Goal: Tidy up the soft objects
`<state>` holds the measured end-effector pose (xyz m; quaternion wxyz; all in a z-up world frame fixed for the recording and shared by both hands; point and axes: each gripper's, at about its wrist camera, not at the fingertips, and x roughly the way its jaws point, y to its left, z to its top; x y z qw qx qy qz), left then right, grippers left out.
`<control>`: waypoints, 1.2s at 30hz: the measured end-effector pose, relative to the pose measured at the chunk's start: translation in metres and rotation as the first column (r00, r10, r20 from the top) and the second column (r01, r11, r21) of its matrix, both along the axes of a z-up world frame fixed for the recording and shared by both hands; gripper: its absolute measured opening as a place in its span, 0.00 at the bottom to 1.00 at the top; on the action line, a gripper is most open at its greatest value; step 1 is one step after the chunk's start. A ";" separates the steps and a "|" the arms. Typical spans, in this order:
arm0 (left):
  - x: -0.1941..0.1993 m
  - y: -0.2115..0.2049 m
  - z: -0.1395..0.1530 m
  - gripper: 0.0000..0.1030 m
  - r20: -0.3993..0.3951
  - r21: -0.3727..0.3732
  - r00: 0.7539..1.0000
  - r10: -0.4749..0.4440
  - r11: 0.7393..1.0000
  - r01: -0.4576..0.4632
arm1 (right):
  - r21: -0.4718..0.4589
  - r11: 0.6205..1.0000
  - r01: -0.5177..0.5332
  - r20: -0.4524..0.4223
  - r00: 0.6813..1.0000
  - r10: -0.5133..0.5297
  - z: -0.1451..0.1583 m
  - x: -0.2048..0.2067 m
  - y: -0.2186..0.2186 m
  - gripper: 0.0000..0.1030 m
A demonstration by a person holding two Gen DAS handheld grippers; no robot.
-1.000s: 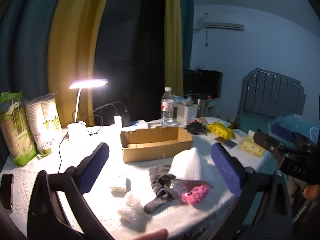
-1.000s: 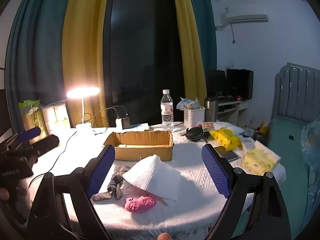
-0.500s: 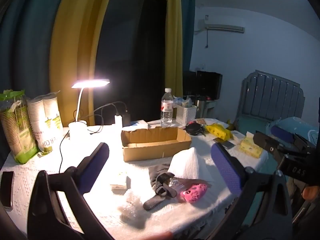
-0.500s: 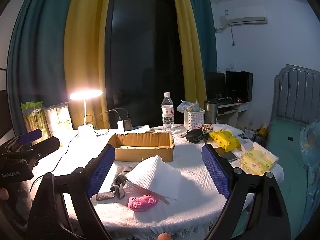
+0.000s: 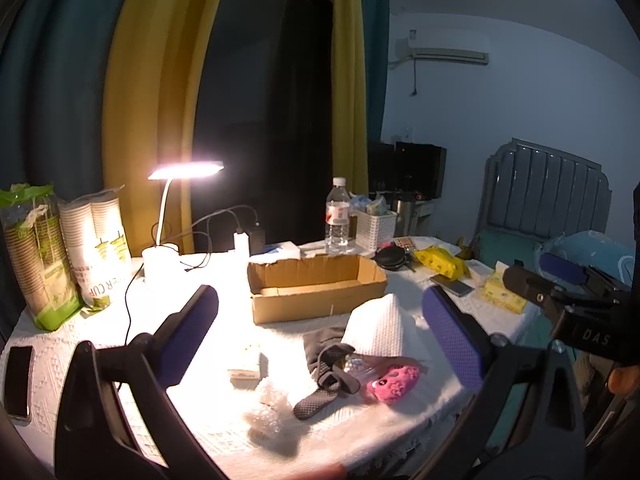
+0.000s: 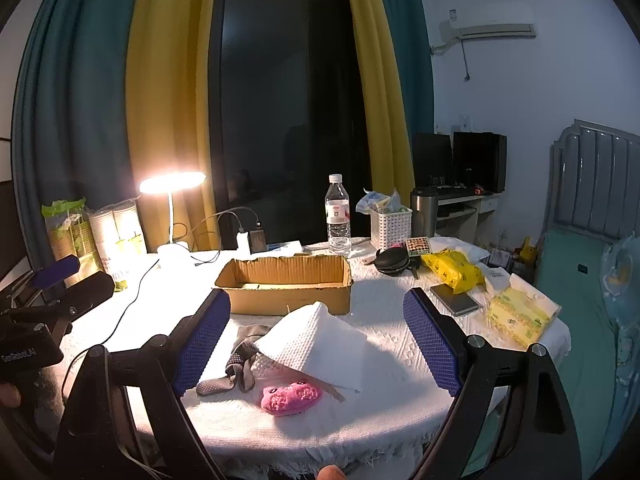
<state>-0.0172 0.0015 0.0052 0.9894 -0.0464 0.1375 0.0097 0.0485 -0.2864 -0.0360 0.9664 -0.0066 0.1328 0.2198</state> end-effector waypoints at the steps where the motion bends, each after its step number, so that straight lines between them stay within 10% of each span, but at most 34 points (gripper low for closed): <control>1: 0.000 0.001 0.000 0.99 0.001 0.000 1.000 0.000 1.000 0.000 | -0.002 1.000 -0.001 -0.001 1.000 0.001 0.000 0.000 0.001 0.88; 36: -0.002 0.003 -0.004 0.99 0.002 0.003 1.000 -0.001 1.000 0.001 | -0.005 1.000 -0.001 -0.004 1.000 0.001 -0.001 0.000 0.003 0.88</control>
